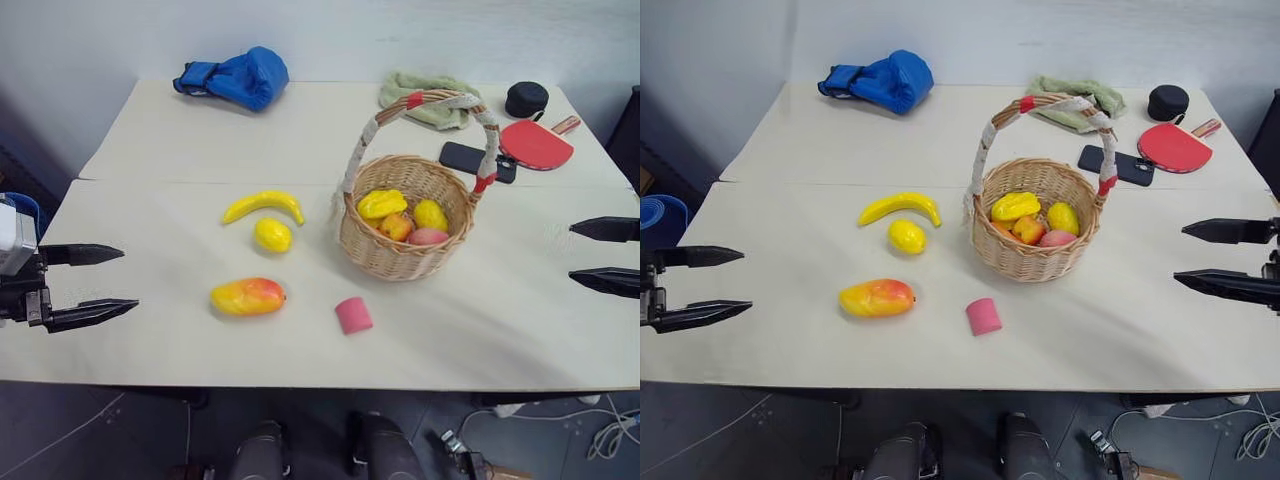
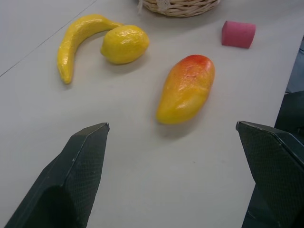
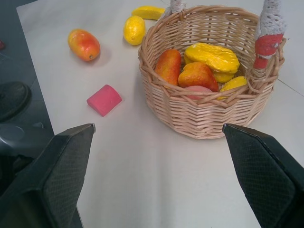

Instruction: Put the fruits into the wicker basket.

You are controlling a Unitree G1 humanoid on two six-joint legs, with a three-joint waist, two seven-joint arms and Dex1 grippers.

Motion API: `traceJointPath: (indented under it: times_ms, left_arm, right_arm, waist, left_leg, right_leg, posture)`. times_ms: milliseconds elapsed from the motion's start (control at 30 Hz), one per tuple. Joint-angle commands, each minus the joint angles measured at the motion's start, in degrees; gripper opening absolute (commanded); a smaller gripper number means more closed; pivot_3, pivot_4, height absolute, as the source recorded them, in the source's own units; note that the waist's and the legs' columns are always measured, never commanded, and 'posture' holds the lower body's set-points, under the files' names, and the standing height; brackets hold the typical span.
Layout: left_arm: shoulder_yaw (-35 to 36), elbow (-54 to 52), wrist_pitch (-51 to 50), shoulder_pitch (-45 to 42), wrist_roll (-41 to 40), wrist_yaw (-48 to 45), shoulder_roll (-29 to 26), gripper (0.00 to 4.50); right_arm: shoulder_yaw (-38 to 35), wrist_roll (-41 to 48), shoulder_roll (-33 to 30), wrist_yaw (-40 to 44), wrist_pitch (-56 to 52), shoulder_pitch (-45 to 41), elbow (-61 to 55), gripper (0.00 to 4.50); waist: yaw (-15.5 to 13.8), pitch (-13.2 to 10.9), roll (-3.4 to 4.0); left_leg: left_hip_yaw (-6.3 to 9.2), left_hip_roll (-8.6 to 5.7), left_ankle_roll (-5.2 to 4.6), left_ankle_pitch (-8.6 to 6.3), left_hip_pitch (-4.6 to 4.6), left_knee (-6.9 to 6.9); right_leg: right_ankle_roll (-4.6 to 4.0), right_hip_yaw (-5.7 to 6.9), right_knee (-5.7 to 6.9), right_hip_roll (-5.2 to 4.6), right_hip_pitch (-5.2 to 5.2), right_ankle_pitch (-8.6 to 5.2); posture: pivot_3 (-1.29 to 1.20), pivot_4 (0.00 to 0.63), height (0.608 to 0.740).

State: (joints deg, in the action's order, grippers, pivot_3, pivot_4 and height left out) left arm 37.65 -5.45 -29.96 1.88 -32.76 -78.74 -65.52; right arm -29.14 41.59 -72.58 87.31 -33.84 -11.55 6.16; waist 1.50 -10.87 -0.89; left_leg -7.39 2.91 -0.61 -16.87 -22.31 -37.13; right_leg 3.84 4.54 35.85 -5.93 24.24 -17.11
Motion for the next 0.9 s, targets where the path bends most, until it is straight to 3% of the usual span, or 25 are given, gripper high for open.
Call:
traceJointPath:
  times_ms: [33,700,900]
  left_arm:
    - [2.9,-1.8,0.1,0.2,-0.8,0.7,0.1,4.5]
    - [-0.2,-5.1,-1.0,-2.7,-2.2,4.0,-0.4,4.5]
    - [-12.1,-11.9,-5.0,-12.8,-9.2,3.0,-0.1,4.5]
  right_arm:
    - [0.1,-0.8,-0.8,1.3,1.0,-0.8,-0.1,4.47]
    - [1.4,-2.4,0.1,-1.6,0.8,-1.5,-4.2,4.47]
    - [13.3,2.5,7.5,-8.8,-4.4,-8.2,-21.2,4.47]
  waist:
    - [0.1,0.0,0.0]
    - [0.2,0.0,0.0]
    - [0.3,0.0,-0.02]
  left_leg:
    - [-0.02,0.0,0.0,0.0,0.0,0.0]
    - [-0.4,0.01,0.02,0.04,0.02,-0.06]
    - [-0.43,0.02,0.26,0.18,0.13,-0.14]
  right_leg:
    - [0.0,0.0,0.01,0.0,0.01,0.0]
    - [0.04,-0.2,0.21,0.02,0.23,0.02]
    - [0.05,-0.32,0.41,0.04,0.2,0.04]
  posture:
    - [0.0,0.15,0.74]
    - [0.0,0.15,0.74]
    - [0.0,0.15,0.74]
